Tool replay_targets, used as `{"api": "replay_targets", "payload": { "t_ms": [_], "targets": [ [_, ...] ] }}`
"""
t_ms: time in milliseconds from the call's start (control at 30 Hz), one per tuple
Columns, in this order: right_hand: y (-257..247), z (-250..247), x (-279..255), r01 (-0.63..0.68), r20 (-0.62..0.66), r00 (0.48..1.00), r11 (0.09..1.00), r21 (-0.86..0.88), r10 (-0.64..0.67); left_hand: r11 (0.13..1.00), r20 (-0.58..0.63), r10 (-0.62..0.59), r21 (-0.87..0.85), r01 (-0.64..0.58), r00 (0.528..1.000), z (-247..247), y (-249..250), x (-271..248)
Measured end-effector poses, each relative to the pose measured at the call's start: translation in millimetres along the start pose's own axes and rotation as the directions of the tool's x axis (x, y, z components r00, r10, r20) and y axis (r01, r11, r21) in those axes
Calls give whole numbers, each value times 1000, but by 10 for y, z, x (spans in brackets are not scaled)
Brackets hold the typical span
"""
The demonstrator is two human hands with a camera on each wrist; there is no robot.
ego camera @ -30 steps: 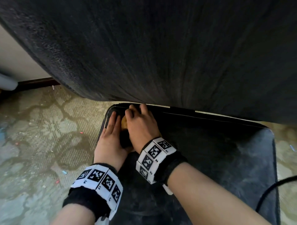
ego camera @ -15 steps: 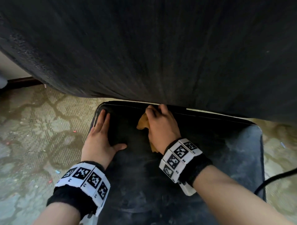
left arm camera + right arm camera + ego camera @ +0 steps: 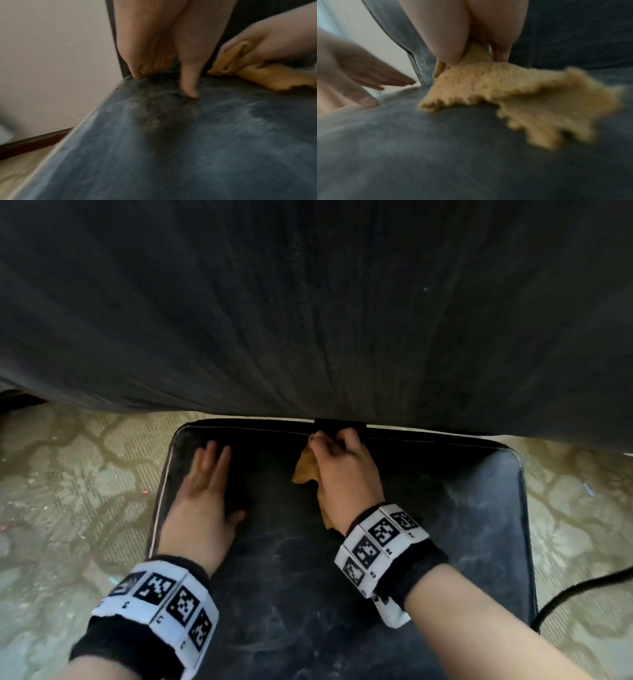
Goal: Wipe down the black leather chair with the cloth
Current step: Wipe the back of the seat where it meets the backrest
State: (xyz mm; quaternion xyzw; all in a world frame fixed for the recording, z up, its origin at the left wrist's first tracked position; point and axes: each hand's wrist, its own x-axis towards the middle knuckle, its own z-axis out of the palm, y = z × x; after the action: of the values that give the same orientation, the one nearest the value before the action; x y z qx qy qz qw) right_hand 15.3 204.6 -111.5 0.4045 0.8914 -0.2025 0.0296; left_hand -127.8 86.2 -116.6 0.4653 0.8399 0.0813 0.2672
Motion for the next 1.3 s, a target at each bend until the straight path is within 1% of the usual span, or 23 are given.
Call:
{"api": "replay_targets", "payload": {
  "t_ms": [33,100,167,233,300,400,533,600,700,800,867,967,1067,1167,1200,1233,1300],
  "targets": [
    [-26,-33,-5,-1,29,1000,999,42,0,999,44,52,-9,-51,998,59,95,-30],
    [-101,-80,19,63,61,996,994,94,-69,996,118,88,-5,-88,989,205,279,-90],
    [-172,-62,86,112,118,985,987,111,-125,998,125,57,0,-57,990,303,393,-94],
    [-214,-39,148,114,158,980,991,72,-124,1000,132,13,-8,-12,991,306,414,-75],
    [-151,-36,154,89,143,985,996,31,-93,1000,154,-18,28,14,988,268,406,-65],
    [121,-103,15,69,131,989,998,3,-69,996,161,-51,76,39,986,256,441,-60],
    [523,-151,-147,15,71,997,1000,-4,-14,996,158,-57,78,46,986,249,440,-51],
    [667,-201,-218,-14,64,998,999,-48,17,997,153,-57,69,47,987,248,421,-49],
    [880,-249,-372,-122,-6,993,992,-30,122,997,153,-52,65,42,987,260,411,-56],
    [1062,-344,-492,-221,19,975,975,-9,221,998,145,-47,58,38,988,256,396,-55],
    [1253,-400,-575,-313,18,949,949,-35,314,998,137,-40,52,33,990,254,388,-54],
    [1466,-520,-718,-485,-9,875,875,-7,485,998,137,-40,49,34,990,259,391,-52],
    [1629,-630,-859,-555,-43,832,832,-25,554,999,138,-30,39,25,990,240,381,-75],
    [1825,-694,-955,-703,4,710,710,-51,704,999,145,-22,29,18,989,234,386,-65],
    [1822,-697,-986,-715,-2,699,698,-37,716,1000,147,-13,16,11,989,217,372,-71],
    [1739,-703,-1000,-686,-34,727,727,-15,686,1000,147,-3,-7,4,989,198,343,-66],
    [1440,-686,-968,-558,-94,825,830,27,557,998,141,10,-71,0,990,130,296,-83]
  ]
}}
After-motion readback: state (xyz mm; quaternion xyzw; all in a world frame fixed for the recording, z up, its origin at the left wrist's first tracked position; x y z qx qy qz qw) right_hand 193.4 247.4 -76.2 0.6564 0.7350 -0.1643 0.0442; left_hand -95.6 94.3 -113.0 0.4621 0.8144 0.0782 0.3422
